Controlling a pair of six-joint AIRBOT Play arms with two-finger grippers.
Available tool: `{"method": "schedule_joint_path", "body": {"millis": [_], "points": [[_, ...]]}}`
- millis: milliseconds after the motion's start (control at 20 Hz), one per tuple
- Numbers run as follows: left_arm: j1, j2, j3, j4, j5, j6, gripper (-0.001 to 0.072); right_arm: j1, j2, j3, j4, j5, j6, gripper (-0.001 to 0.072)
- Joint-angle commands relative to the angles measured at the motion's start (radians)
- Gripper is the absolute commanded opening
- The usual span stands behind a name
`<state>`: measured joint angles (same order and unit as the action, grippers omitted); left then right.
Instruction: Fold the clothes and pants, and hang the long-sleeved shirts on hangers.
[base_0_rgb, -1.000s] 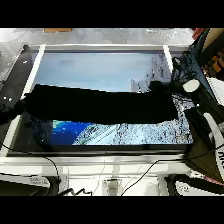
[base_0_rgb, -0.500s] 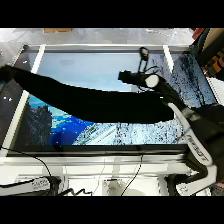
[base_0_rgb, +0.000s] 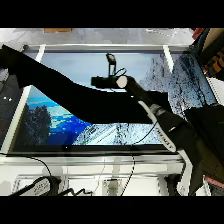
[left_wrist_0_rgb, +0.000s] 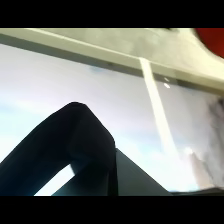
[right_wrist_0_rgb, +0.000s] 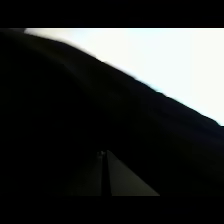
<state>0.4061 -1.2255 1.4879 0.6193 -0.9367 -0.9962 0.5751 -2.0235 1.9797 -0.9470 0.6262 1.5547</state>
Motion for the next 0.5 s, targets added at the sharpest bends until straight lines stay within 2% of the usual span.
{"method": "schedule_joint_path", "body": {"millis": [0,300,450], "points": [[-0.073,0.014,0.002,-0.001,-0.037,-0.018,0.0009,0.095,-0.074,0.078,0.005,-0.048,0.078,0.0011],[-0.138,0.019,0.002,-0.010,-0.045,-0.037,0.0010,0.254,-0.125,0.078,0.032,-0.205,0.113,0.0010],[-0.137,0.022,0.002,-0.045,-0.044,-0.037,0.0010,0.280,-0.133,0.078,0.032,-0.222,0.113,0.0011]]}}
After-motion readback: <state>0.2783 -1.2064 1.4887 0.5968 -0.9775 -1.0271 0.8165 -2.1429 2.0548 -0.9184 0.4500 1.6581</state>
